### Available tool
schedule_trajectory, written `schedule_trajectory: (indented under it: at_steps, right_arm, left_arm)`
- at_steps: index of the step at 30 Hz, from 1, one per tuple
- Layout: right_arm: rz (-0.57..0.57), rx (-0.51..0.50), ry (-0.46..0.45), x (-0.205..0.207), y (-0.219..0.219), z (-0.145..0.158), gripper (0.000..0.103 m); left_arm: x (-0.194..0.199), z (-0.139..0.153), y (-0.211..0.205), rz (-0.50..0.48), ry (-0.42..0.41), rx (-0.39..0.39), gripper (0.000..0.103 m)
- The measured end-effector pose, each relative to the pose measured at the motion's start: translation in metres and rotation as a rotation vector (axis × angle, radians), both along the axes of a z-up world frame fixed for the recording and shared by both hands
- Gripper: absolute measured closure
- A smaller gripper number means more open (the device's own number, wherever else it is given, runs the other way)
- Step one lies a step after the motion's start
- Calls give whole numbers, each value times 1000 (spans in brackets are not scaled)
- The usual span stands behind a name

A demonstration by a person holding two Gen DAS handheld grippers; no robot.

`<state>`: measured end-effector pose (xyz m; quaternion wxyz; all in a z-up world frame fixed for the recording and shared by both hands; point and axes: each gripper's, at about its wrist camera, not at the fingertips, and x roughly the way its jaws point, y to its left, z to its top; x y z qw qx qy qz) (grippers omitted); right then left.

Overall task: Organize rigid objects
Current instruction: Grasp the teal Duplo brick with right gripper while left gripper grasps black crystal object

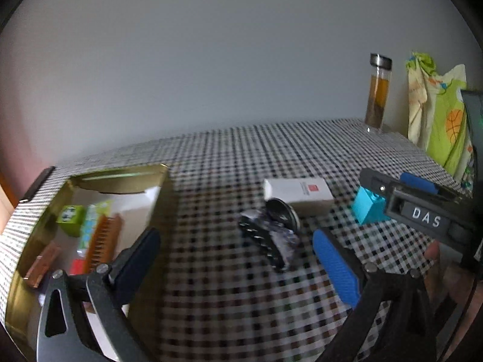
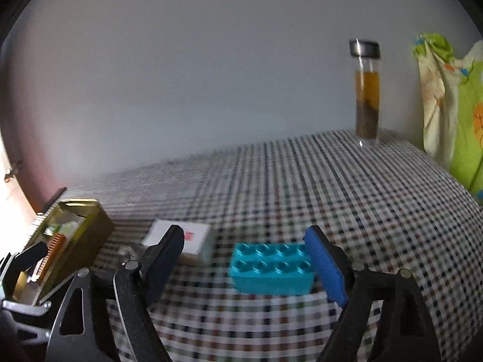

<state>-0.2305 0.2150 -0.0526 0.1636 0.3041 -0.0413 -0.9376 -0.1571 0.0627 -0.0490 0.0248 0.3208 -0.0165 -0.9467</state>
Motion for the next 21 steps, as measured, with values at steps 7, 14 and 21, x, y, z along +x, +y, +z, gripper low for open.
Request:
schedule_trajectory:
  at_steps: [7, 14, 21]
  right_arm:
    - [6, -4, -43, -6, 1, -6, 15]
    - [-9, 6, -25, -5, 3, -3, 14]
    - [-19, 27, -24, -7, 4, -2, 14]
  left_arm:
    - [-26, -16, 15, -42, -104, -14, 1]
    - [-36, -21, 10, -22, -141, 23, 1]
    - [-43, -22, 9, -23, -160, 23, 1]
